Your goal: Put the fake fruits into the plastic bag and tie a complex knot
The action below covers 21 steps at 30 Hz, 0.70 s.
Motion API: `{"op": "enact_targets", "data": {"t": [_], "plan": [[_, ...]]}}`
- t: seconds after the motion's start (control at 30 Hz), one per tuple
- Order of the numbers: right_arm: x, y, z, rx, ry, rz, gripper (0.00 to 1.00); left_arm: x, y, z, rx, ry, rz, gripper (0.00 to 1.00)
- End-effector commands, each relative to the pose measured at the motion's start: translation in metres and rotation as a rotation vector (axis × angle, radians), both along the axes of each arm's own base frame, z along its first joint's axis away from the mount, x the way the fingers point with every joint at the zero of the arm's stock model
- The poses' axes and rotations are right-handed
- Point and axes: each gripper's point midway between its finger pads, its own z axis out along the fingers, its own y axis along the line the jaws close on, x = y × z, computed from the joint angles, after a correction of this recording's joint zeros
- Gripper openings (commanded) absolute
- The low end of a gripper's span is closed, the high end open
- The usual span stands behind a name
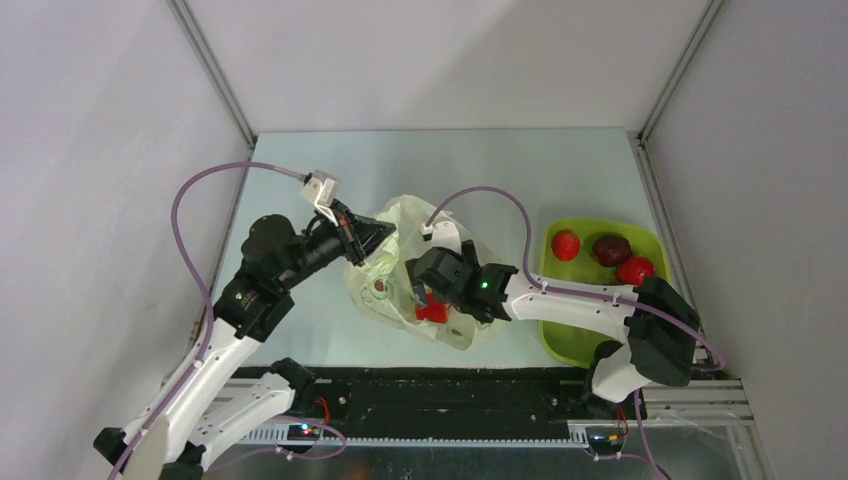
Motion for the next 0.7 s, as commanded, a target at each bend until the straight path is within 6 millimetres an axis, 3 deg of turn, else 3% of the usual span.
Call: {"op": "enact_targets", "data": {"t": [0.0, 0.13, 0.33, 0.43, 0.57, 0.67], "plan": [[0.002, 0.004, 0.023, 0.057, -0.053, -0.008, 0.99, 0.003, 0.001, 0.009, -0.010, -0.045, 0.007, 0.00], [-0.008, 0.007, 0.042, 0.082, -0.087, 0.032, 0.98, 0.003, 0.002, 0.009, -0.010, -0.045, 0.011, 0.00], [-0.035, 0.014, 0.107, 0.189, -0.207, 0.180, 0.98, 0.006, 0.006, 0.008, -0.009, -0.045, 0.039, 0.00], [-0.047, 0.004, 0.140, 0.260, -0.245, 0.222, 0.98, 0.007, 0.008, 0.009, -0.007, -0.050, 0.053, 0.00], [-0.050, -0.030, 0.169, 0.287, -0.301, 0.173, 0.99, 0.006, 0.008, 0.008, -0.005, -0.049, 0.051, 0.00], [-0.044, -0.075, 0.185, 0.283, -0.342, 0.069, 0.99, 0.006, 0.007, 0.007, -0.005, -0.046, 0.046, 0.00]]}}
